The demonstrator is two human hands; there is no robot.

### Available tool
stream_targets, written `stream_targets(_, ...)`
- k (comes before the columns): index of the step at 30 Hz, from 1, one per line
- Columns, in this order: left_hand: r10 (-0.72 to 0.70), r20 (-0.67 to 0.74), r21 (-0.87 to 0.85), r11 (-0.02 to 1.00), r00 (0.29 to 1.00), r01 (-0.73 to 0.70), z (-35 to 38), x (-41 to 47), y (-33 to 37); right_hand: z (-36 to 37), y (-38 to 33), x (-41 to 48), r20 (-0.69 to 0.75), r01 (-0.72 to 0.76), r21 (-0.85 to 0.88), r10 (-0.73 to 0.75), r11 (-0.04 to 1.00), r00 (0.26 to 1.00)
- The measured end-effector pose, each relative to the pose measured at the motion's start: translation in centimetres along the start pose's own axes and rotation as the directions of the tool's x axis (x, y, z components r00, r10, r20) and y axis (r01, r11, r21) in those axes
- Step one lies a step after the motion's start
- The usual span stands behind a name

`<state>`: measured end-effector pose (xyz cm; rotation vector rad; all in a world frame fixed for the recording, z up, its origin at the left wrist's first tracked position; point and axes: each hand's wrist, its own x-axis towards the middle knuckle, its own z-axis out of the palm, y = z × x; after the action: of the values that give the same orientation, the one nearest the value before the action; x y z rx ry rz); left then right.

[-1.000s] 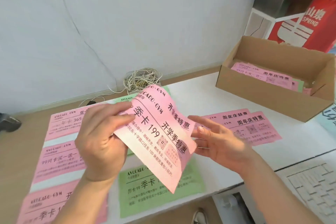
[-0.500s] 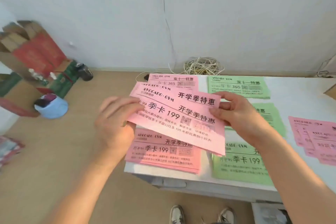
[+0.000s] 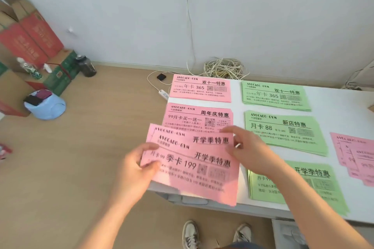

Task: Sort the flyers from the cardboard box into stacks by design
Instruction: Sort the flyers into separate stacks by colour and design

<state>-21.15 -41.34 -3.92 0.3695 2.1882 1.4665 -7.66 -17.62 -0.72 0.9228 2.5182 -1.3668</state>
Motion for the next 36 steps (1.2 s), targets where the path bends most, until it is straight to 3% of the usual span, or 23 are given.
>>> stream_targets(3, 0.012, 0.04, 0.219, 0.976, 0.999, -0.02, 1.0, -0.5, -1.7, 2.0, 1.4, 0.0, -0.015, -0.007, -0.228, 0.004, 0.974, 1.0)
stream_targets(5, 0.133, -0.014, 0.439, 0.891, 0.991, -0.113, 1.4, -0.7, -1.8, 2.7, 1.9, 0.0, -0.094, -0.001, -0.386, -0.039, 0.923, 0.995)
stream_targets(7, 0.258, 0.066, 0.739, 0.636, 0.964, -0.222, 1.3, -0.7, -1.6, 2.9, 2.0, -0.4, -0.171, 0.046, -0.527, -0.158, 0.849, 0.973)
stream_targets(8, 0.254, 0.074, 0.839, 0.507, 0.964, -0.197, 1.0, -0.5, -1.3, 2.9, 1.8, -0.6, -0.158, 0.084, -0.561, -0.207, 0.824, 0.965)
stream_targets(10, 0.22, 0.053, 0.924, 0.359, 0.974, -0.132, 0.6, 0.0, -0.7, 3.0, 1.0, -1.3, -0.009, 0.16, -0.581, -0.203, 0.798, 0.979)
stream_targets(11, 0.232, 0.098, 0.928, 0.329, 0.968, -0.173, 0.4, 0.2, -0.2, 3.3, 0.6, -1.6, 0.092, 0.195, -0.598, -0.175, 0.777, 0.98)
stream_targets(13, 0.286, 0.326, 0.875, 0.27, 0.901, -0.403, 1.0, 0.4, 0.5, 4.3, 0.4, -1.7, 0.245, 0.256, -0.655, -0.12, 0.711, 0.962)
stream_targets(14, 0.234, 0.486, 0.807, 0.248, 0.842, -0.535, 1.5, 0.6, 0.8, 4.8, 0.5, -1.7, 0.287, 0.274, -0.68, -0.097, 0.68, 0.953)
stream_targets(16, -0.01, 0.668, 0.709, 0.312, 0.744, -0.633, 2.9, 1.1, 1.4, 5.5, 1.1, -1.4, 0.323, 0.289, -0.724, -0.063, 0.627, 0.944)
stream_targets(18, -0.15, 0.699, 0.712, 0.231, 0.699, -0.663, 4.0, 1.5, 1.6, 5.8, 1.4, -1.1, 0.309, 0.284, -0.752, -0.063, 0.595, 0.949)
stream_targets(25, -0.035, 0.712, 0.691, 0.209, 0.701, -0.692, 4.1, 3.2, 1.0, 4.6, 1.0, -1.4, 0.308, 0.267, -0.702, -0.056, 0.66, 0.95)
stream_targets(28, 0.002, 0.713, 0.687, 0.2, 0.701, -0.699, 4.2, 3.5, 1.1, 4.8, 1.0, -1.6, 0.309, 0.276, -0.725, -0.06, 0.631, 0.949)
stream_targets(32, 0.012, 0.722, 0.68, 0.173, 0.692, -0.712, 4.2, 3.5, 0.9, 5.2, 1.5, -1.5, 0.245, 0.282, -0.757, -0.143, 0.589, 0.959)
stream_targets(36, 0.068, 0.708, 0.681, 0.196, 0.703, -0.705, 4.1, 3.7, 1.0, 4.8, 2.0, -1.5, 0.207, 0.28, -0.712, -0.189, 0.644, 0.96)
